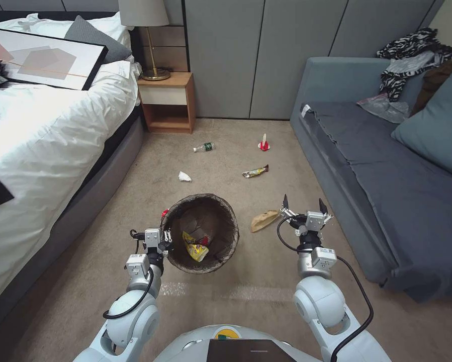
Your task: Pick up the trash bin, then pick up the garbage from the floor and place it into the trash bin.
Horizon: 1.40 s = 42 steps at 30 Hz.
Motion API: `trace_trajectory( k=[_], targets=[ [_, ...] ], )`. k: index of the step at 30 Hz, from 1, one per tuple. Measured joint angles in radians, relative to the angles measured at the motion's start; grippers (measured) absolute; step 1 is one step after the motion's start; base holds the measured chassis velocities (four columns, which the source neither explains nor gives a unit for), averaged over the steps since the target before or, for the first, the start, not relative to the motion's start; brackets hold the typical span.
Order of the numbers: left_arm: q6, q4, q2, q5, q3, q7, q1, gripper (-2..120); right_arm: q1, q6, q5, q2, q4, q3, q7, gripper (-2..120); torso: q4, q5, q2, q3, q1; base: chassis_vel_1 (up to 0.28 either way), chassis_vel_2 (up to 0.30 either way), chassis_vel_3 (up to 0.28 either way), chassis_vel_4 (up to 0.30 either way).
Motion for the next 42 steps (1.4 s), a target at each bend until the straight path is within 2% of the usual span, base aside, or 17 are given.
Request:
trace_trajectory(
  k=[4, 5, 7, 18, 19, 26, 27, 34, 36, 40, 41, 42],
  targets=[
    [0.0, 0.0, 0.0, 0.0, 0.0, 0.0, -0.002, 2, 0.001, -0.001, 0.0, 0.001, 0.0, 0.0, 0.0, 100, -0.0001, -0.0002, 0.0, 0.0, 0.0, -0.192, 0.198, 0.207, -0.197],
    [-0.001, 0.001, -0.001, 0.0, 0.0, 0.0, -0.003, 2, 0.001, -0.002, 0.0, 0.001, 0.0, 0.0, 0.0, 100, 0.0005, 0.0002, 0.0, 0.0, 0.0, -0.193, 0.201, 0.205, -0.208],
    [-0.001, 0.003, -0.001, 0.0, 0.002, 0.001, -0.003, 2, 0.001, -0.002, 0.0, 0.001, 0.0, 0.001, 0.0, 100, 0.0, -0.0006, 0.0, 0.0, 0.0, -0.203, 0.201, 0.205, -0.197],
    [-0.001, 0.005, -0.001, 0.0, 0.001, 0.001, -0.005, 2, 0.005, -0.004, -0.001, 0.004, -0.006, -0.002, 0.001, 100, 0.0005, 0.0, 0.0, 0.0, 0.0, -0.203, 0.197, 0.19, -0.188],
    [-0.001, 0.005, -0.001, 0.0, 0.001, 0.001, -0.005, 2, 0.007, -0.005, -0.001, 0.004, -0.007, -0.003, 0.002, 100, 0.0, -0.0003, 0.0, 0.0, 0.0, -0.094, 0.092, 0.135, -0.124],
    [-0.003, 0.005, -0.002, 0.0, -0.001, 0.001, -0.005, 2, 0.012, 0.002, -0.002, 0.006, -0.014, -0.009, 0.003, 100, 0.0006, 0.0002, 0.0, 0.0, 0.0, -0.025, 0.025, 0.016, -0.018],
    [-0.003, 0.005, -0.002, 0.0, -0.001, 0.001, -0.005, 2, 0.013, 0.004, -0.002, 0.006, -0.015, -0.009, 0.003, 100, 0.0, -0.0004, 0.0, 0.0, 0.0, 0.022, -0.034, -0.058, 0.045],
    [-0.004, 0.006, -0.003, 0.0, -0.002, 0.001, -0.006, 2, 0.017, 0.001, 0.006, 0.001, -0.02, -0.015, 0.005, 100, 0.0001, 0.0, 0.0, 0.0, 0.0, 0.003, -0.005, -0.008, 0.006],
    [-0.004, 0.006, -0.003, -0.001, -0.003, 0.001, -0.006, 2, 0.021, -0.01, 0.023, -0.004, -0.021, -0.019, 0.011, 100, 0.0002, 0.0, 0.0, 0.0, 0.0, 0.0, 0.0, 0.0, 0.0],
    [-0.005, 0.006, -0.002, -0.001, -0.006, 0.001, -0.002, 2, 0.06, -0.129, 0.243, -0.062, -0.013, -0.037, 0.061, 100, 0.0002, 0.0, 0.0, 0.0, 0.0, 0.0, 0.0, 0.0, 0.0],
    [-0.005, 0.006, -0.002, -0.001, -0.006, 0.001, -0.002, 2, 0.06, -0.129, 0.243, -0.062, -0.013, -0.037, 0.061, 100, 0.0002, 0.0, 0.0, 0.0, 0.0, 0.0, 0.0, 0.0, 0.0],
    [-0.005, 0.006, -0.002, -0.001, -0.008, 0.001, -0.002, 2, 0.078, -0.167, 0.322, -0.084, -0.012, -0.041, 0.076, 100, 0.0001, 0.0, 0.0, 0.0, 0.0, 0.0, 0.0, 0.0, 0.0]
  ],
)
